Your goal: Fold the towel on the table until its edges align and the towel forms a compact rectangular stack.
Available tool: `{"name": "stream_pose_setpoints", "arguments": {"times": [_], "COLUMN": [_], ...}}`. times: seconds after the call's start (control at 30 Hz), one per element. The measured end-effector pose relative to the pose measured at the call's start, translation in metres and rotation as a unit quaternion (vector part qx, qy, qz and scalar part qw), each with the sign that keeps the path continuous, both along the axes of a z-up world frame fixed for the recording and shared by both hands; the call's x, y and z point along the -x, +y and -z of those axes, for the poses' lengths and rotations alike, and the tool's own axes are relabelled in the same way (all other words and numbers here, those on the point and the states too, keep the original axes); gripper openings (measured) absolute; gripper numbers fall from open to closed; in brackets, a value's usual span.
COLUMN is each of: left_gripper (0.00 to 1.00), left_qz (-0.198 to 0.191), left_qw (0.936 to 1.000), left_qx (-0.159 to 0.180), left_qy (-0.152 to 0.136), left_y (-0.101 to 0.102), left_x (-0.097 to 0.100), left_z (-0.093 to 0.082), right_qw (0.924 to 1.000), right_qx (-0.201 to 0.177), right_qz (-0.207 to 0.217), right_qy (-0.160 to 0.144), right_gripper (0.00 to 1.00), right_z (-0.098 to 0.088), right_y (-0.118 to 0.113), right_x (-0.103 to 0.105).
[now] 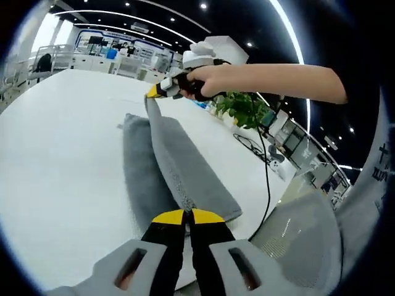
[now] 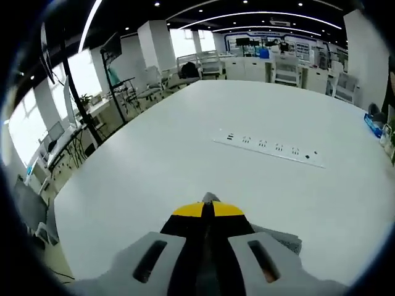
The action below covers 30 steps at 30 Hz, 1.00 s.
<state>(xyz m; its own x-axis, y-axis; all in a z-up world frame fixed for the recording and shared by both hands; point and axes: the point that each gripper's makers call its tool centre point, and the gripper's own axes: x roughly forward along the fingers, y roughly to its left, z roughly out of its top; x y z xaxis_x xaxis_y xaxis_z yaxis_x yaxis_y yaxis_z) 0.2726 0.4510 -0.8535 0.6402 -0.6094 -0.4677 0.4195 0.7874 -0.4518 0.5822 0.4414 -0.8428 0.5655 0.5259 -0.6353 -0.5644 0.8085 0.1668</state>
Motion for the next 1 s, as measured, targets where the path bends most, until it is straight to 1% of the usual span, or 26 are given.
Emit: {"name": "stream_pose_setpoints", "arguments": {"times": [0.03, 0.13, 0.2, 0.27, 0.4, 0.47, 0.5, 0.57, 0.63, 0.67, 0.73, 0.83, 1.0], "left_gripper": [0.02, 0.02, 0.02, 0.02, 0.02, 0.02, 0.02, 0.02, 0.02, 0.02, 0.02, 0.02, 0.02], "left_qz": [-0.001, -0.015, -0.022, -0.024, -0.025, -0.028, -0.031, -0.038, -0.055, -0.066, -0.084, -0.111, -0.142], "left_qw": [1.0000, 0.9998, 0.9994, 0.9987, 0.9982, 0.9977, 0.9974, 0.9966, 0.9948, 0.9928, 0.9899, 0.9844, 0.9767], "left_qx": [0.000, 0.002, 0.010, 0.027, 0.020, 0.022, 0.025, 0.027, 0.038, 0.051, 0.062, 0.078, 0.096], "left_qy": [0.000, 0.015, 0.024, 0.037, 0.051, 0.057, 0.060, 0.068, 0.077, 0.086, 0.096, 0.112, 0.130], "left_y": [0.000, 0.006, 0.009, 0.009, 0.013, 0.015, 0.015, 0.018, 0.018, 0.019, 0.021, 0.025, 0.033], "left_x": [0.000, -0.001, -0.002, -0.002, -0.003, -0.003, -0.004, -0.004, -0.004, -0.004, -0.004, -0.004, -0.006], "left_z": [0.002, 0.010, 0.015, 0.020, 0.030, 0.031, 0.031, 0.034, 0.034, 0.035, 0.039, 0.045, 0.051], "right_qw": [1.0000, 0.9999, 0.9998, 0.9998, 0.9998, 0.9998, 0.9997, 0.9997, 0.9997, 0.9997, 0.9996, 0.9997, 0.9999], "right_qx": [0.000, 0.003, -0.002, -0.005, 0.009, 0.007, -0.002, 0.001, 0.003, 0.003, -0.003, -0.004, 0.005], "right_qz": [-0.001, -0.001, 0.003, 0.006, 0.003, 0.007, 0.013, 0.014, 0.016, 0.019, 0.023, 0.024, 0.007], "right_qy": [0.002, 0.010, 0.018, 0.019, 0.015, 0.017, 0.022, 0.020, 0.016, 0.016, 0.014, 0.007, -0.014], "right_gripper": [0.00, 0.00, 0.00, 0.00, 0.00, 0.00, 0.00, 0.00, 0.00, 0.00, 0.00, 0.00, 0.01], "right_z": [0.003, 0.017, 0.024, 0.030, 0.043, 0.047, 0.050, 0.054, 0.059, 0.062, 0.065, 0.065, 0.065], "right_y": [0.002, 0.006, 0.008, 0.011, 0.012, 0.013, 0.015, 0.016, 0.016, 0.017, 0.017, 0.017, 0.019], "right_x": [0.000, -0.002, -0.004, -0.005, -0.008, -0.009, -0.009, -0.010, -0.011, -0.012, -0.012, -0.014, -0.016]}}
